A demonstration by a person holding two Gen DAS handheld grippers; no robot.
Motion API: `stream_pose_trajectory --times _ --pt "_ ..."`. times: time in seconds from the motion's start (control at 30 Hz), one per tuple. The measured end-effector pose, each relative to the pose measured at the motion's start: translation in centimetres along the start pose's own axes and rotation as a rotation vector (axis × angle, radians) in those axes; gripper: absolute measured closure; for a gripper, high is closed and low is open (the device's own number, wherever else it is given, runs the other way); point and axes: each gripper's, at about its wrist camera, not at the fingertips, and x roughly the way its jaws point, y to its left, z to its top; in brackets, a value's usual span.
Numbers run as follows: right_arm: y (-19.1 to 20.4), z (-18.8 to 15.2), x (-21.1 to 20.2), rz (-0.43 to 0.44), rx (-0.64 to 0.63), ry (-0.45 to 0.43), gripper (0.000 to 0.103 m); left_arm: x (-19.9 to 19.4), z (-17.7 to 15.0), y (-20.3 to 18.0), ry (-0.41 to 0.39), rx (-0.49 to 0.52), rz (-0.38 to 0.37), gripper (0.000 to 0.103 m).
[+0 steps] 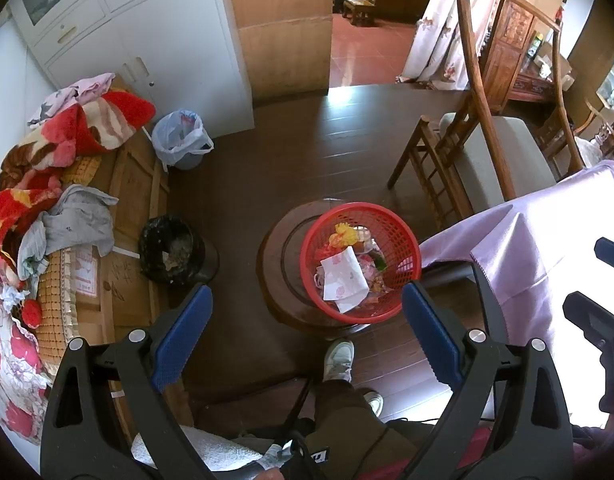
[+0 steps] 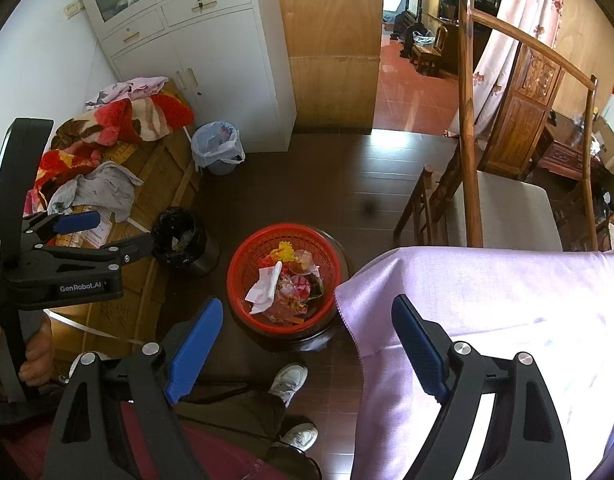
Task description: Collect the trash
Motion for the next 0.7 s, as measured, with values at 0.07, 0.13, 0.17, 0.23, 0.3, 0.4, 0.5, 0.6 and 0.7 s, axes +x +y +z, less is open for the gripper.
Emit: stream_pose_trajectory --times 0.07,0.13,0.17,0.23,0.3,0.4,0.5,0.6,0.7 --pt "-0.04 -0.08 -0.08 -0.001 0.0 -0.001 0.018 -0.07 0.08 -0.19 -0.002 0.003 -0.002 0.011" --pt "-0.06 -0.12 -0.11 -0.002 -0.002 -0.002 0.018 -0.11 0.14 -0.36 -0.003 0.005 -0.003 0.011" --pt "-0.06 -0.09 -0.09 0.0 -0.001 -0.001 0.018 -0.13 0.18 -0.43 -0.004 0.007 -0.004 0.011" --pt "-0.08 -0.12 -0.09 -0.001 -0.001 0.001 0.018 -0.22 0.19 -0.47 -0.005 0.011 -0.006 0.011" --pt "-0.11 -0.12 -0.09 -0.001 0.001 0.0 0.018 -0.27 0.18 -0.63 -0.006 0.015 -0.006 0.011" --pt "-0.2 -0.22 -0.11 0.0 0.005 0.002 0.018 -0.17 0.19 -0.8 -0.003 0.022 -0.007 0.011" --pt "-0.44 -0.33 -0.13 0.001 0.004 0.005 0.018 -0.08 0.16 -0.94 -0.002 0.026 -0.005 0.011" --pt "-0.62 -0.42 -0.11 -0.003 -0.001 0.009 0.018 -0.11 0.09 -0.98 -0.003 0.024 -0.006 0.011" --pt "-0.74 -0.43 0.08 -0.01 -0.002 0.018 0.018 -0.12 0.05 -0.98 -0.003 0.025 -0.007 0.011"
